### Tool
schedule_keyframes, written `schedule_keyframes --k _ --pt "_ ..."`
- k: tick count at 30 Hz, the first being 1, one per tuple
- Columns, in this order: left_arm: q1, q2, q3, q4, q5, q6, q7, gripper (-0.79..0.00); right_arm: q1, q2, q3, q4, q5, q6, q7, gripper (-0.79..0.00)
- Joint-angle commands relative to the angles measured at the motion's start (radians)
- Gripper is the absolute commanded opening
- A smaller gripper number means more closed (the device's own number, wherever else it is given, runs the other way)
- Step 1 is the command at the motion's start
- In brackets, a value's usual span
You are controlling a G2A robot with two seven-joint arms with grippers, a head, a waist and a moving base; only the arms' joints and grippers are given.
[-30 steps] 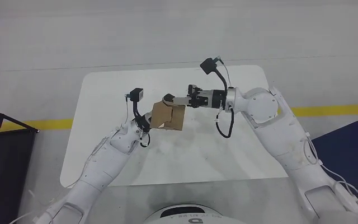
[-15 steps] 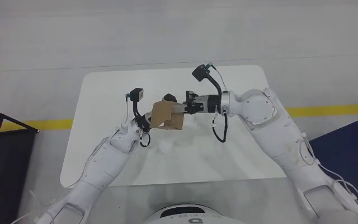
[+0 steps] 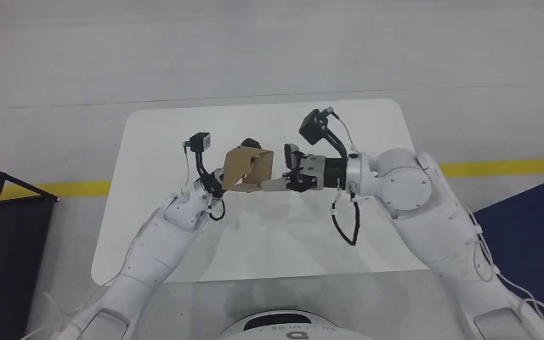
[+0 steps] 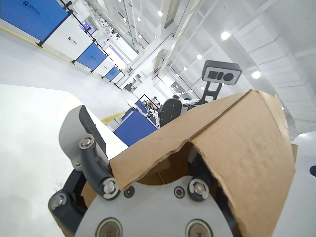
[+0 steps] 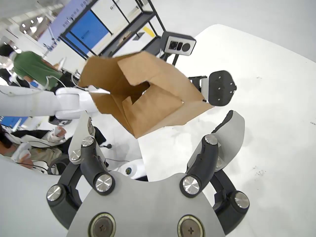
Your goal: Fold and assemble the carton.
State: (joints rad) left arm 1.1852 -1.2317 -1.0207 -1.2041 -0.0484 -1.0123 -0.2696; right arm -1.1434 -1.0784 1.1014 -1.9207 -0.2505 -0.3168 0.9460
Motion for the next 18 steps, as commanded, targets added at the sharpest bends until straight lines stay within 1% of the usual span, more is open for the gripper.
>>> schedule_keyframes --k 1,3,6,11,18 --pt "0.000 -0.003 0.001 -0.002 0.007 0.000 0.000 0.000 0.005 0.001 -0.023 -0.025 -0.088 0.013 0.025 -0.012" --pt "0.001 -0.005 0.001 -0.005 0.015 0.000 0.000 0.000 0.012 0.000 -0.040 -0.033 -0.124 0.031 0.025 -0.022" --pt "0.003 -0.007 0.001 -0.012 0.027 0.000 -0.004 0.000 0.030 -0.004 -0.049 -0.021 -0.134 0.061 0.002 -0.046" --pt "0.009 -0.008 -0.005 -0.020 0.033 0.000 -0.008 0.000 0.048 -0.010 -0.045 0.010 -0.067 0.063 -0.048 -0.074" --pt "0.011 -0.008 -0.015 -0.021 0.024 0.000 -0.016 0.000 0.058 -0.012 -0.042 0.031 0.018 0.033 -0.056 -0.058"
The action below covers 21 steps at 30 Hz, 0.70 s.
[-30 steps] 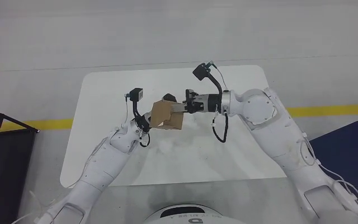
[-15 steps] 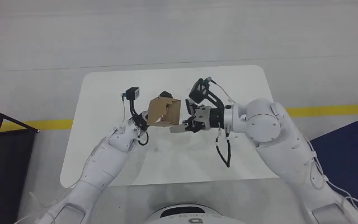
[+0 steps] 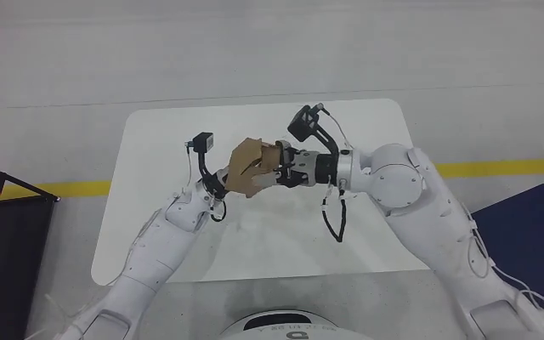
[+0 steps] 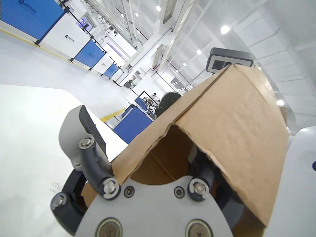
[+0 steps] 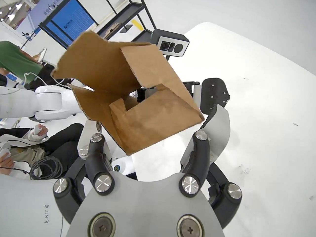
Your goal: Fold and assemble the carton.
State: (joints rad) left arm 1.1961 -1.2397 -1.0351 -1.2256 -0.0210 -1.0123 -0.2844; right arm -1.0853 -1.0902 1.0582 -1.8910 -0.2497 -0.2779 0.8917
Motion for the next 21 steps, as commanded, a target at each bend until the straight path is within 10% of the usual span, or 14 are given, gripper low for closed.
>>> schedule_keyframes --k 1,21 --pt "0.000 -0.001 -0.002 0.002 -0.006 0.000 -0.002 0.000 0.001 0.000 0.005 0.001 0.027 -0.011 -0.003 -0.058" --pt "0.012 -0.009 -0.027 -0.009 -0.053 0.000 -0.056 0.000 0.002 0.003 0.001 0.020 -0.008 0.022 -0.005 -0.065"
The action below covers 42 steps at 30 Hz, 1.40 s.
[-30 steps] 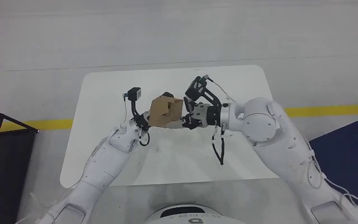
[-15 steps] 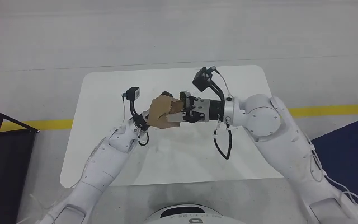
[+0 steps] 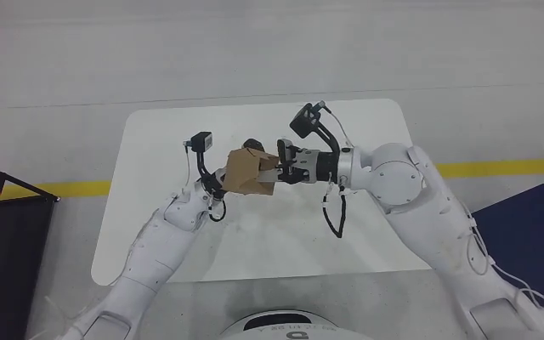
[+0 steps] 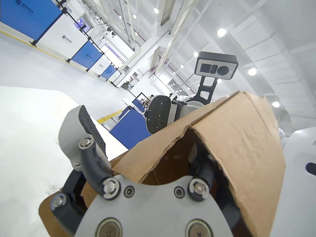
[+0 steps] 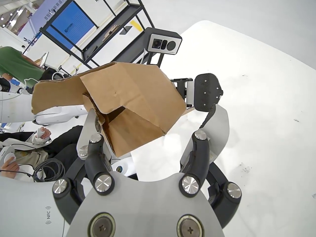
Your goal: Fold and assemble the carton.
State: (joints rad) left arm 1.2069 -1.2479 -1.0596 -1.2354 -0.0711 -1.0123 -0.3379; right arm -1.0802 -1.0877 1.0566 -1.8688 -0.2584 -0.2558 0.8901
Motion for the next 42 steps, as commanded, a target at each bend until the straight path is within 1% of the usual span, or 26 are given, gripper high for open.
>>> schedule_keyframes --k 1,9,15,17,18,20,25,31,33,36,38,42 --pt "0.002 -0.001 -0.004 0.002 -0.004 0.000 -0.007 0.000 -0.007 0.001 0.006 -0.005 0.003 -0.002 -0.006 -0.062" --pt "0.008 -0.006 -0.014 0.006 -0.031 0.000 -0.033 0.000 -0.051 0.013 0.063 -0.053 0.000 -0.013 -0.033 -0.058" --pt "0.005 -0.009 -0.027 0.055 -0.064 0.000 -0.072 0.000 -0.120 0.026 0.166 -0.115 0.012 -0.057 -0.119 -0.068" --pt "0.000 -0.010 -0.035 0.072 -0.070 0.000 -0.083 0.000 -0.151 0.030 0.201 -0.137 0.026 -0.083 -0.151 -0.049" --pt "-0.002 -0.010 -0.040 0.079 -0.068 0.000 -0.088 0.000 -0.166 0.032 0.219 -0.149 0.035 -0.098 -0.167 -0.003" --pt "-0.005 -0.010 -0.055 0.092 -0.049 0.000 -0.092 0.000 -0.192 0.036 0.253 -0.169 0.031 -0.120 -0.186 0.000" --pt "-0.003 -0.011 -0.084 0.093 0.026 0.000 -0.055 0.000 -0.192 0.036 0.253 -0.169 0.031 -0.120 -0.186 0.000" --pt "-0.001 -0.016 -0.082 0.086 0.086 0.000 -0.014 0.000 -0.194 0.036 0.251 -0.167 0.034 -0.117 -0.189 0.000" --pt "-0.002 -0.017 -0.079 0.088 0.115 0.000 0.003 0.000 -0.198 0.032 0.226 -0.154 0.076 -0.111 -0.202 0.000" --pt "-0.004 -0.019 -0.073 0.091 0.156 0.000 0.033 0.000 -0.161 0.026 0.184 -0.133 0.102 -0.113 -0.185 0.000" --pt "-0.004 -0.020 -0.065 0.094 0.166 0.000 0.052 0.000 -0.128 0.020 0.140 -0.122 0.158 -0.128 -0.170 0.000" --pt "-0.007 -0.021 -0.047 0.100 0.184 0.000 0.081 0.000 -0.056 0.006 0.070 -0.079 0.198 -0.132 -0.164 -0.086"
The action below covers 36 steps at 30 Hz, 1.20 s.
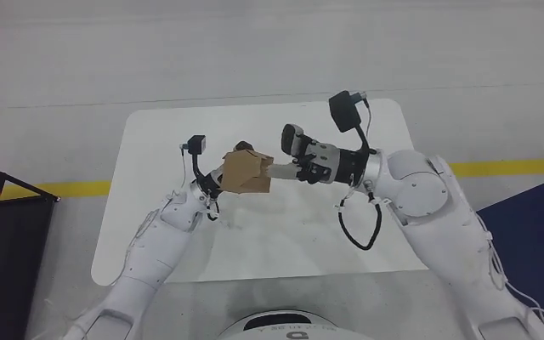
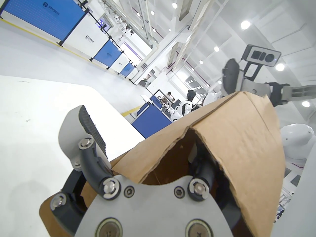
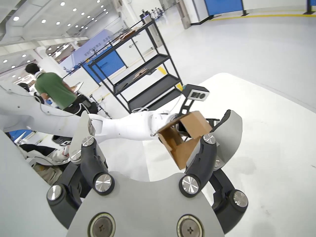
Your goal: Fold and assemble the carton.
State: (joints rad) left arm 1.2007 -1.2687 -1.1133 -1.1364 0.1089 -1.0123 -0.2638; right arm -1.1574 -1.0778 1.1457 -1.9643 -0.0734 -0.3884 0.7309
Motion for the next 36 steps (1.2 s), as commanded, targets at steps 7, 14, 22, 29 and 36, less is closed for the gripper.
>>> schedule_keyframes --k 7,14,22,29,36 --pt "-0.006 0.004 0.024 -0.001 0.013 0.000 0.035 0.000 0.109 -0.023 -0.085 0.115 0.037 0.019 -0.020 -0.188" --pt "-0.003 0.013 0.030 -0.003 -0.061 0.000 0.023 0.000 0.101 -0.019 -0.044 0.129 0.034 0.034 -0.023 -0.175" --pt "-0.010 0.019 0.030 -0.004 -0.149 0.000 -0.052 0.000 0.070 0.003 0.044 0.161 -0.024 0.066 0.068 -0.129" --pt "-0.012 0.016 0.030 -0.004 -0.165 0.000 -0.079 0.000 0.098 -0.001 -0.016 0.171 -0.040 0.092 0.146 -0.117" --pt "-0.012 0.011 0.028 -0.002 -0.165 0.000 -0.091 0.000 0.127 -0.007 -0.055 0.192 -0.073 0.117 0.156 -0.080"
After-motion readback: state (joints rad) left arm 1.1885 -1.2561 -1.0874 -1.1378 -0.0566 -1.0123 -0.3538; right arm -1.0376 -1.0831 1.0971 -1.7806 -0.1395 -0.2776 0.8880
